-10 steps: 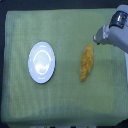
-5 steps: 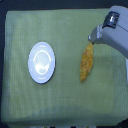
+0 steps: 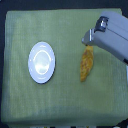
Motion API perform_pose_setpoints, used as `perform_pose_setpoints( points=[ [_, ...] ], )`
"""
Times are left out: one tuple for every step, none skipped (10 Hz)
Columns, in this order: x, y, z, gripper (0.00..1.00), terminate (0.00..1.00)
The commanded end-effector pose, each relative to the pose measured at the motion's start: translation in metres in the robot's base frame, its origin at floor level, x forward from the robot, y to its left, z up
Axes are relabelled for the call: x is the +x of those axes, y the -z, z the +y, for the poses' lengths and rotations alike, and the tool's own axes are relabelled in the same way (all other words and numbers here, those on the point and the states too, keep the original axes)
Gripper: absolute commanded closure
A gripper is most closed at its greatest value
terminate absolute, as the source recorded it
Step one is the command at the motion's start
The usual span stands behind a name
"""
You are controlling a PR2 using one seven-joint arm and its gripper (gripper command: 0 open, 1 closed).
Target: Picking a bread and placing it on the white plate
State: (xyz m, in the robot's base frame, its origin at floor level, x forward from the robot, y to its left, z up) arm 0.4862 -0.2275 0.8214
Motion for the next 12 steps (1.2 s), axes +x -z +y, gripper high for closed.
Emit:
perform_pose_setpoints(
  points=[
    [-0.004, 0.08, 0.011, 0.0, 0.0],
    [-0.006, 0.096, 0.011, 0.0, 0.0],
    [-0.005, 0.099, 0.011, 0.0, 0.0],
    [-0.004, 0.106, 0.007, 0.0, 0.0],
    [-0.003, 0.11, 0.01, 0.0, 0.0],
    [-0.001, 0.111, 0.018, 0.0, 0.0],
    [-0.002, 0.112, 0.019, 0.0, 0.0],
    [-0.007, 0.116, 0.013, 0.0, 0.0],
    [-0.011, 0.117, 0.01, 0.0, 0.0],
    [-0.017, 0.117, 0.006, 0.0, 0.0],
    [-0.019, 0.115, 0.006, 1.0, 0.0],
    [-0.018, 0.112, 0.008, 1.0, 0.0]
  ],
)
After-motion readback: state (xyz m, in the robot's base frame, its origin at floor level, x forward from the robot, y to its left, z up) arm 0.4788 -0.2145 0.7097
